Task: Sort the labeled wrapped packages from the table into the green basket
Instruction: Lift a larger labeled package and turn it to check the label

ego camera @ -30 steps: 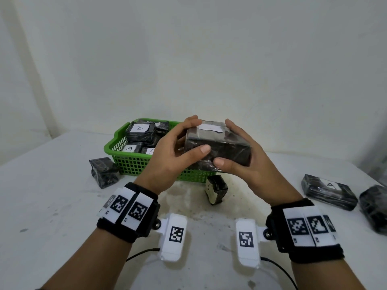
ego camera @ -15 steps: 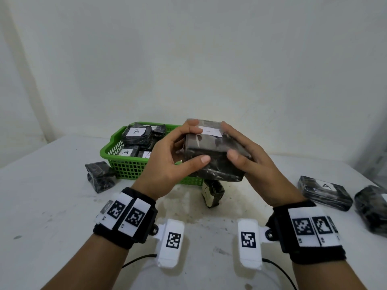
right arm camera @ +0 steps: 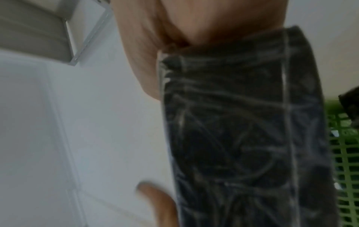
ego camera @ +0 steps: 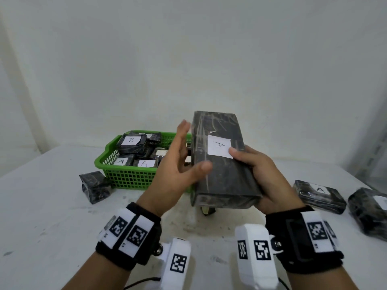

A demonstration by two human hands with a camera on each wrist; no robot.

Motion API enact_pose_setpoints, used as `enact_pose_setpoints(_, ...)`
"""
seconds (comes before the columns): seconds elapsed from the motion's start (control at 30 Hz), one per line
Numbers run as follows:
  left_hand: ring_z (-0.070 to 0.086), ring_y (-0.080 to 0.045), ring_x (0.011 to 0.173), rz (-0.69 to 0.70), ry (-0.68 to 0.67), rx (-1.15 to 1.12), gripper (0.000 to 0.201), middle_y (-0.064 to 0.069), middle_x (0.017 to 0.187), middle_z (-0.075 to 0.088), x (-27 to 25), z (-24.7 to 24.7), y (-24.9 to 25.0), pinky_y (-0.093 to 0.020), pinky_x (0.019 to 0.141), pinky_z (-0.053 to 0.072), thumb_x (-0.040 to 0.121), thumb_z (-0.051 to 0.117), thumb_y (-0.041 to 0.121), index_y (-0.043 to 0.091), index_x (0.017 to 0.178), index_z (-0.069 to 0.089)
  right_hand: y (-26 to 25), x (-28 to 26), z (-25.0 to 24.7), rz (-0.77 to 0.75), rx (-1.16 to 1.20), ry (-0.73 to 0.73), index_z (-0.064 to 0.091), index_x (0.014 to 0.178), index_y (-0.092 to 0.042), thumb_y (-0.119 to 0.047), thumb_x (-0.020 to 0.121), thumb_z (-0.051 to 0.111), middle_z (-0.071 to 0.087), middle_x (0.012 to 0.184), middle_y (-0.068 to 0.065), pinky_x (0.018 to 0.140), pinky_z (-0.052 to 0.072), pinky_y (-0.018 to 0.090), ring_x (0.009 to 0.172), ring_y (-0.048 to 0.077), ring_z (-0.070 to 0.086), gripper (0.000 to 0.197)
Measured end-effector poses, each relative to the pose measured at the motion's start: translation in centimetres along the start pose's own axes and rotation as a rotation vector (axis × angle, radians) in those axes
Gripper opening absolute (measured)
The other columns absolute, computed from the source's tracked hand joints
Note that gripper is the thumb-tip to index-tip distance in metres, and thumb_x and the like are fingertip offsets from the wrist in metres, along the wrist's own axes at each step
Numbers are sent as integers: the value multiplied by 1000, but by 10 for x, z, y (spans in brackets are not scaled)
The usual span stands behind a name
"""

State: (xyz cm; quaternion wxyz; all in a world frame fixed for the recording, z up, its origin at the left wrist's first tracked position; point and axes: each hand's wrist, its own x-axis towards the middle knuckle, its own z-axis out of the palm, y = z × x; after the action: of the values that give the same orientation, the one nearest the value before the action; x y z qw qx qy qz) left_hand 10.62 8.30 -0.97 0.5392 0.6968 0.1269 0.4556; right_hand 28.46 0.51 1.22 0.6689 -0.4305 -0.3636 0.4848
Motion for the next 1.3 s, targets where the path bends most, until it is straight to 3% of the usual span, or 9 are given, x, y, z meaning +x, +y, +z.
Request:
enact_pose_setpoints(0.2, 65, 2, 121, -32, 141, 145, 119, 10, 164, 38, 11, 0, 9, -29, 96, 58, 71, 86, 28, 21, 165, 14, 0, -3, 8, -258, -155, -19, 47, 151, -30, -1, 94, 67, 73, 131, 7, 99, 60, 46, 119, 28, 72, 68)
enact_pose_setpoints(0.4, 54, -12, 139, 92, 149, 186, 106, 6, 156, 50, 17, -3, 12, -45, 110, 50, 75, 90, 5, 19, 160, 30, -16, -9, 10, -312, -285, -27, 50, 146, -42, -63, 96, 54, 72, 133, -9, 100, 54, 53, 123, 20, 69, 54)
enact_pose_setpoints(0.57, 57, -4, 133, 155, 137, 264, 93, 10, 142, 61, 21, -8, 18, -25, 102, 54, 69, 86, -15, 20, 145, 46, -27, -17, 6, -190, -61, -110, 57, 145, -33, -77, 88, 36, 69, 138, 7, 88, 60, 61, 121, 33, 70, 75)
enact_pose_setpoints(0.7, 48, 9, 136, 177, 151, 449, 90, 19, 141, 60, 23, -11, 17, -7, 97, 48, 75, 83, -11, 31, 145, 45, -27, -18, 7, -206, 48, -109, 70, 131, -26, -66, 92, 48, 72, 129, 9, 90, 59, 63, 121, 38, 70, 60)
enact_pose_setpoints(0.8, 56, 9, 126, 227, 170, 619, 95, 20, 137, 63, 21, -7, 15, -16, 103, 50, 83, 79, -3, 36, 156, 34, -27, -17, 6, -236, 52, -90, 77, 112, -24, -50, 91, 63, 75, 107, 5, 84, 62, 55, 113, 37, 72, 36)
enact_pose_setpoints(0.93, 57, 7, 128, 201, -30, 532, 103, 16, 147, 58, 15, 0, 28, -16, 105, 47, 85, 72, 58, 33, 165, 10, -26, -15, 2, -315, 22, -103, 65, 130, -9, -37, 91, 62, 65, 127, 26, 86, 61, 50, 118, 41, 65, 48)
enact_pose_setpoints(1.03, 54, 5, 132, 12, -60, 296, 126, 14, 152, 53, 14, 4, 35, -29, 113, 45, 59, 46, 102, 41, 163, 9, -21, -10, 0, -426, -84, -126, 64, 122, -10, -37, 79, 67, 68, 115, 15, 85, 59, 38, 105, 26, 64, 50)
enact_pose_setpoints(1.2, 66, -3, 118, 27, 18, 201, 80, 11, 129, 70, 11, 8, 31, -28, 97, 54, 79, 62, 68, 24, 146, 49, -13, -8, -2, -399, -233, -199, 65, 126, -10, -35, 71, 69, 75, 115, 7, 84, 55, 25, 103, 17, 70, 61)
enact_pose_setpoints(1.3, 70, -16, 116, 60, 58, 227, 74, 1, 125, 71, 9, 6, 24, -42, 100, 57, 80, 67, 55, 25, 145, 48, -10, -5, -2, -348, -298, -216, 55, 144, -14, -41, 66, 87, 74, 129, 8, 94, 57, 30, 116, 21, 72, 88)
